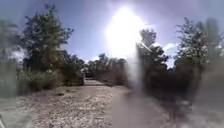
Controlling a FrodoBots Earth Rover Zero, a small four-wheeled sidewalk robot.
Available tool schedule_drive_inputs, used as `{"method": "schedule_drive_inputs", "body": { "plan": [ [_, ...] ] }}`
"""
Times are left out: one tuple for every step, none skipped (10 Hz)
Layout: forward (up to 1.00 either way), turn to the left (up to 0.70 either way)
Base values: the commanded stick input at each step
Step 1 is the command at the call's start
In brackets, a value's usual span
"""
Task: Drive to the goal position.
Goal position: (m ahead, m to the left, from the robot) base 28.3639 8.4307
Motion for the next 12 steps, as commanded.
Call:
{"method": "schedule_drive_inputs", "body": {
  "plan": [
    [0.7,0.0],
    [0.7,0.0],
    [0.7,0.0],
    [0.7,0.0],
    [0.7,0.0],
    [0.7,0.0],
    [0.7,0.0],
    [0.7,0.0],
    [0.7,0.0],
    [0.7,0.0],
    [0.7,0.0],
    [0.7,0.0]
  ]
}}
